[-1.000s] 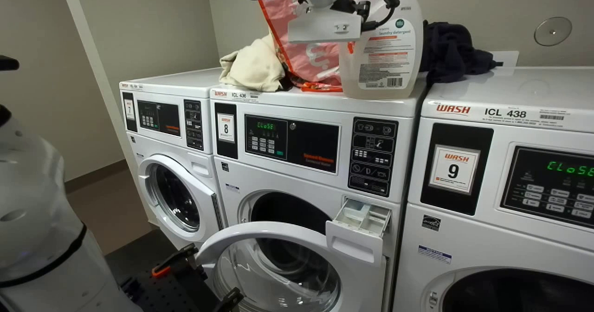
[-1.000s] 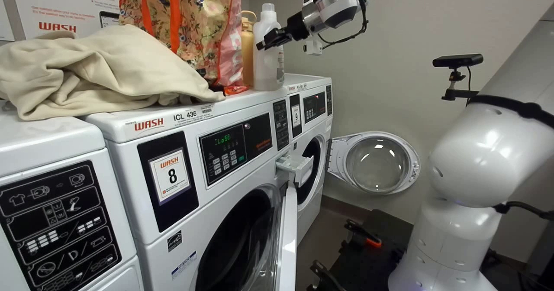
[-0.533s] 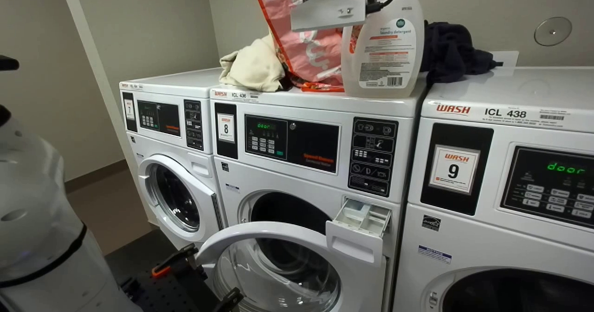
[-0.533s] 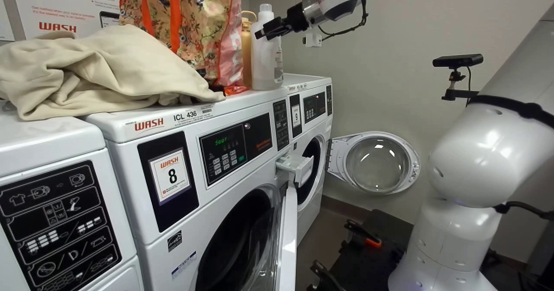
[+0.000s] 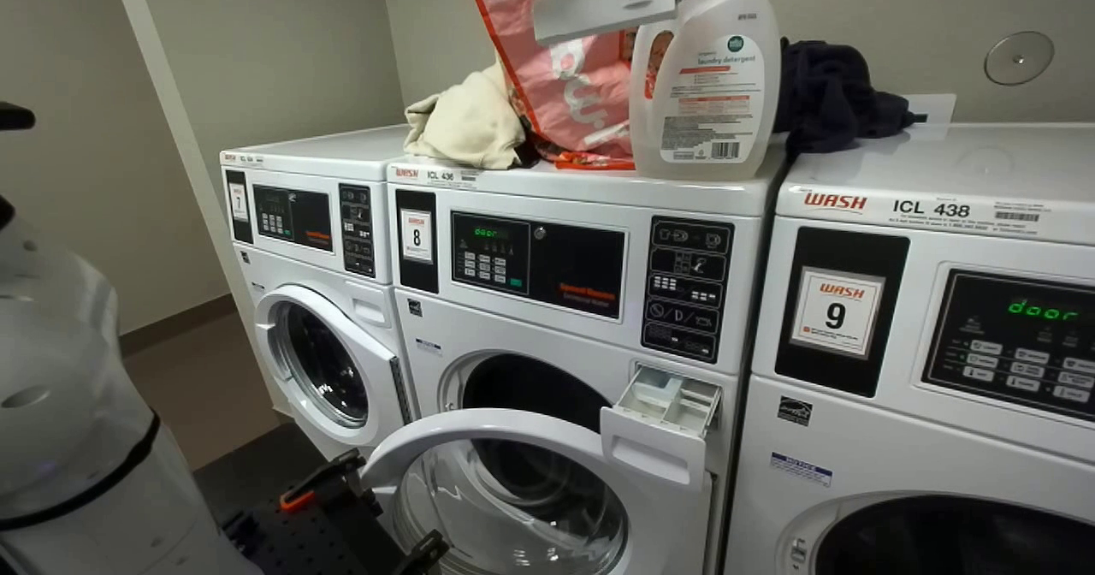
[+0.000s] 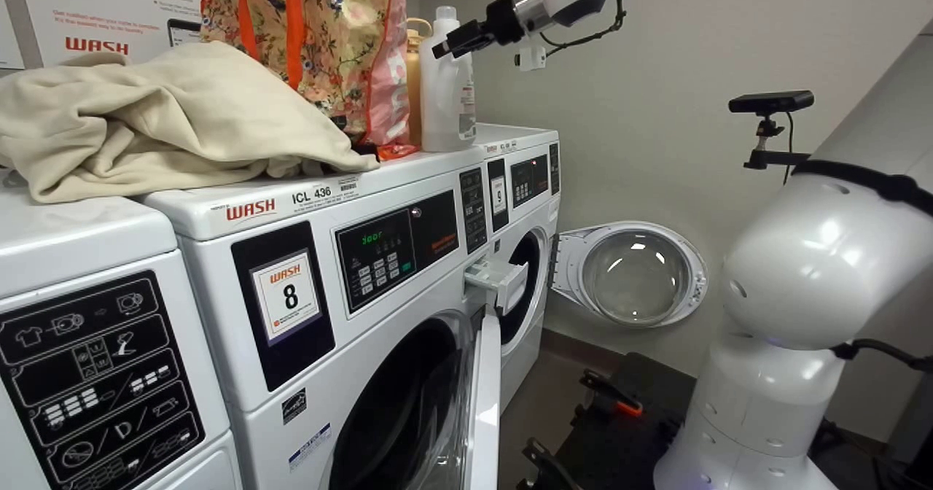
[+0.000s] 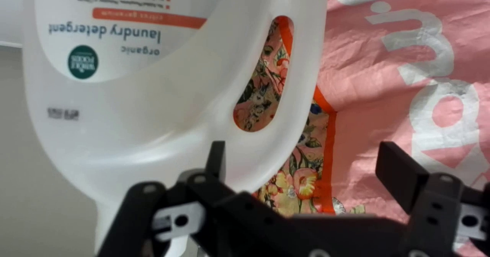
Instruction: Pour fabric softener into the soap chamber
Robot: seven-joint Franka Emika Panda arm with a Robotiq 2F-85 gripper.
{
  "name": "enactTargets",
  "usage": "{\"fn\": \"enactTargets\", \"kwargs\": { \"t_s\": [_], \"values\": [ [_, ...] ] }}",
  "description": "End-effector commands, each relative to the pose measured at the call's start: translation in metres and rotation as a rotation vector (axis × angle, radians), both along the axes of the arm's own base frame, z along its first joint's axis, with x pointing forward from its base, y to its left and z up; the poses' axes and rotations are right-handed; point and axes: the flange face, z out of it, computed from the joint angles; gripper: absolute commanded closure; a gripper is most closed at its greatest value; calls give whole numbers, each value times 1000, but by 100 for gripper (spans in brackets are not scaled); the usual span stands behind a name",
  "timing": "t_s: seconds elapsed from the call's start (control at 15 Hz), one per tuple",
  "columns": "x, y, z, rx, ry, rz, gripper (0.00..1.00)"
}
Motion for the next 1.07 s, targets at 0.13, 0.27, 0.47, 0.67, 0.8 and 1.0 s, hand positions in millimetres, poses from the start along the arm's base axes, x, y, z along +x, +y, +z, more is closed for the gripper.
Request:
{"fn": "enactTargets", "kwargs": {
  "t_s": [0.13,0.27,0.47,0.67,0.8,1.0],
  "values": [
    [-18,10,23,-81,38,18,0],
    [-25,12,33,-120,55,24,0],
    [-36,17,47,-164,73,36,0],
    [-47,23,59,-198,90,54,0],
    [-51,28,65,-208,99,78,0],
    [-58,36,70,-211,118,142,0]
  ]
}}
